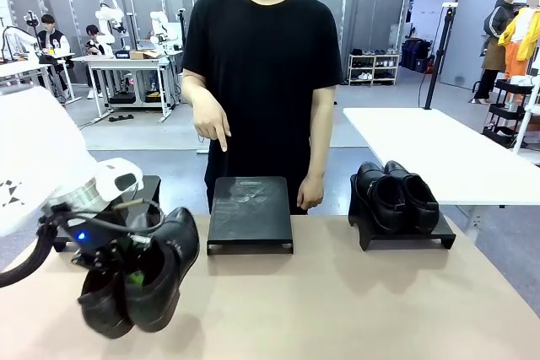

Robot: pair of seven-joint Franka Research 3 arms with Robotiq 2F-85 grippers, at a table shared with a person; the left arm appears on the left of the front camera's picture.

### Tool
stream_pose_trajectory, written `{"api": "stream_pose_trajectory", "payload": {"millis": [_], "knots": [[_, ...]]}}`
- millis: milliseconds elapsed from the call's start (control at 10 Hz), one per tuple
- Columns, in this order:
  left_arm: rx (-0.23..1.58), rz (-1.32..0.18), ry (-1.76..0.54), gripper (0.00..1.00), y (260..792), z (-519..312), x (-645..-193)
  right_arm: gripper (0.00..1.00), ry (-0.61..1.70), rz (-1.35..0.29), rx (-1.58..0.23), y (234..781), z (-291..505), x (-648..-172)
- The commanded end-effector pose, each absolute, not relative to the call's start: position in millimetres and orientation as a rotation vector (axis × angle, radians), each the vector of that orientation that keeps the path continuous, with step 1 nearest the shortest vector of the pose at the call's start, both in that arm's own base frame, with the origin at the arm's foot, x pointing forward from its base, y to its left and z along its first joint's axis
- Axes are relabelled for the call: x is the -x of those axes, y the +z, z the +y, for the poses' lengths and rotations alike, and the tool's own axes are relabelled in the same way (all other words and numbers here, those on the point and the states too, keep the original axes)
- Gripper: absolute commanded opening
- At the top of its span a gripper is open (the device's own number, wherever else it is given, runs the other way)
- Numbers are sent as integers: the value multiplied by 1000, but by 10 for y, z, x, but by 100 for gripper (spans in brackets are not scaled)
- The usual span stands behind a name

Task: Place the shoes on the stand as instructed by the person.
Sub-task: Pick up another pair of Shoes and place it on the Shoes Stand indicated by the person.

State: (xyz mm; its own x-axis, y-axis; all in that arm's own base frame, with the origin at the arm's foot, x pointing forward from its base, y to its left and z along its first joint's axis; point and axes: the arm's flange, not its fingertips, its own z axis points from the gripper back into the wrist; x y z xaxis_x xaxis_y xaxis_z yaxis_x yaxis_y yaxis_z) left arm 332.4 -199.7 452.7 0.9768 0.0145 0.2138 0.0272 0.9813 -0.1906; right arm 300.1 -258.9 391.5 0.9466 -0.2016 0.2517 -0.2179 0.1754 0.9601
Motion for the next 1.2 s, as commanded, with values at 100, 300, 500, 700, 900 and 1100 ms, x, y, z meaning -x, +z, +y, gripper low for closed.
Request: {"api": "stream_pose_trajectory", "payload": {"millis": [100, 300, 500, 700, 900, 1100], "knots": [[163, -283, 1, 9, 4936, -2527, -3668, 100, 12, -363, -1404, 3918, -2594, -2995], [105, -312, -14, 9, 5179, -2893, -3987, 100, 12, -363, -1404, 3918, -2594, -2995], [62, -348, -23, 9, 5308, -3155, -4287, 100, 12, -363, -1404, 3918, -2594, -2995], [38, -344, -45, 9, 5279, -3377, -4635, 100, 12, -363, -1404, 3918, -2594, -2995], [30, -366, -55, 9, 5236, -3530, -4898, 100, 12, -363, -1404, 3918, -2594, -2995], [18, -374, -15, 9, 5123, -3677, -5195, 100, 12, -363, -1404, 3918, -2594, -2995]]}}
